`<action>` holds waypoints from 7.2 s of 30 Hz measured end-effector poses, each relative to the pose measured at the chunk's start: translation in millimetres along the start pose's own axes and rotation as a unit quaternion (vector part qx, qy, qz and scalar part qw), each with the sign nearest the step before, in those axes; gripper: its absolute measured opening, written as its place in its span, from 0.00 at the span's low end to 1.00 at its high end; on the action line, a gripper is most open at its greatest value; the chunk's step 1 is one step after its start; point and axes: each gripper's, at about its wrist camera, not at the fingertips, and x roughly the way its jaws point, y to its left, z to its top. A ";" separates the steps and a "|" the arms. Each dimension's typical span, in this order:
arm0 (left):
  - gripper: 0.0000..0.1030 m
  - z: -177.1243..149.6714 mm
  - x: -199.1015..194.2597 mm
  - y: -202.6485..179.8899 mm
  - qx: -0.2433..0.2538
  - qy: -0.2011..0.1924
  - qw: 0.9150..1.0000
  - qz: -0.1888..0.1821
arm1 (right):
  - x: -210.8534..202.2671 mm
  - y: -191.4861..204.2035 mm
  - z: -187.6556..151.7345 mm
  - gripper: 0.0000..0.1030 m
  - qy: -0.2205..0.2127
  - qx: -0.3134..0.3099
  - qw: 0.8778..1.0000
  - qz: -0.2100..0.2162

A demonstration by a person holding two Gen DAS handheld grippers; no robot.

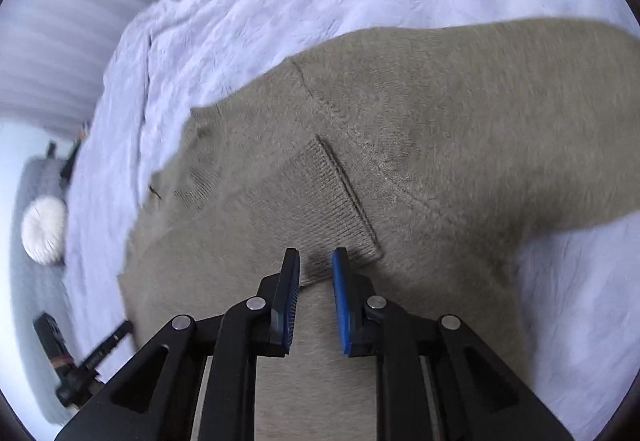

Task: Fold small clothes

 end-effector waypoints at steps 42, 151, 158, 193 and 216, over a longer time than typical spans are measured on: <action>1.00 -62.9 -69.2 -174.4 0.130 0.004 0.992 0.011 | -99.2 -115.5 -55.4 0.79 -0.015 0.101 0.993 0.052; 1.00 2.5 5.9 -63.4 -0.144 0.025 0.939 -0.310 | 41.5 77.8 -30.4 0.54 0.123 -0.156 0.972 0.123; 0.91 9.4 12.5 -110.7 -0.088 0.056 0.955 -0.278 | 11.7 -21.2 -34.3 0.57 0.103 0.007 0.982 0.156; 0.07 -0.3 3.1 -72.4 -0.043 0.007 0.986 -0.162 | -17.3 -103.9 5.5 0.11 -0.014 0.080 0.995 0.062; 0.14 2.5 -18.1 -89.4 -0.013 -0.026 0.998 -0.064 | -20.4 -114.7 53.8 0.55 -0.002 0.064 0.995 0.081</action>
